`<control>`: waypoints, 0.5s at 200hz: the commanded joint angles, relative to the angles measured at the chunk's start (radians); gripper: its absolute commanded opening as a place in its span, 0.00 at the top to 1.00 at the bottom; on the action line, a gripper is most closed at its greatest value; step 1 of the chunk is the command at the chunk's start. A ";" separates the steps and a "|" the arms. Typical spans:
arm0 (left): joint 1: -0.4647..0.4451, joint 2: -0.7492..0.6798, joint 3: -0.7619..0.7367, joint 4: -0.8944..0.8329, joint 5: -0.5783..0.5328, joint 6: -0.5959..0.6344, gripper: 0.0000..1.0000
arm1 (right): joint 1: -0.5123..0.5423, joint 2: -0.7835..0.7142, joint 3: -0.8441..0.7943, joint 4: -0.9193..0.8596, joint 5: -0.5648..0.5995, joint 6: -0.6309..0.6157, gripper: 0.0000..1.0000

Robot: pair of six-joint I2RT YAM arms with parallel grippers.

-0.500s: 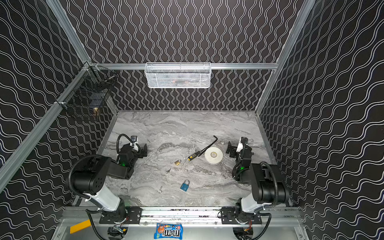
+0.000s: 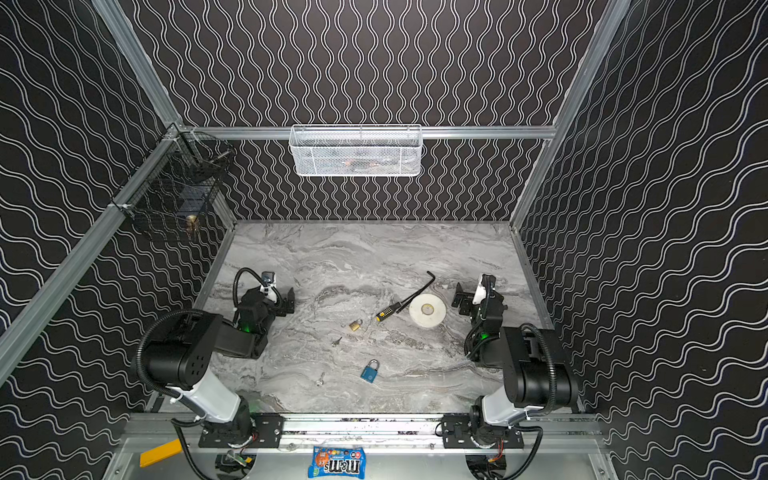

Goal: Unlock with the key

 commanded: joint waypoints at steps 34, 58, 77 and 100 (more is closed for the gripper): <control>0.000 -0.002 0.004 0.021 0.006 0.023 0.01 | 0.000 -0.003 -0.001 0.054 -0.002 -0.010 0.01; 0.000 -0.002 0.004 0.021 0.006 0.024 0.01 | -0.001 -0.002 0.001 0.050 -0.003 -0.010 0.01; 0.001 -0.002 0.005 0.021 0.006 0.023 0.01 | 0.000 -0.003 0.000 0.051 -0.003 -0.010 0.01; 0.002 -0.003 0.007 0.013 0.013 0.021 0.01 | 0.000 -0.003 -0.001 0.054 -0.002 -0.010 0.01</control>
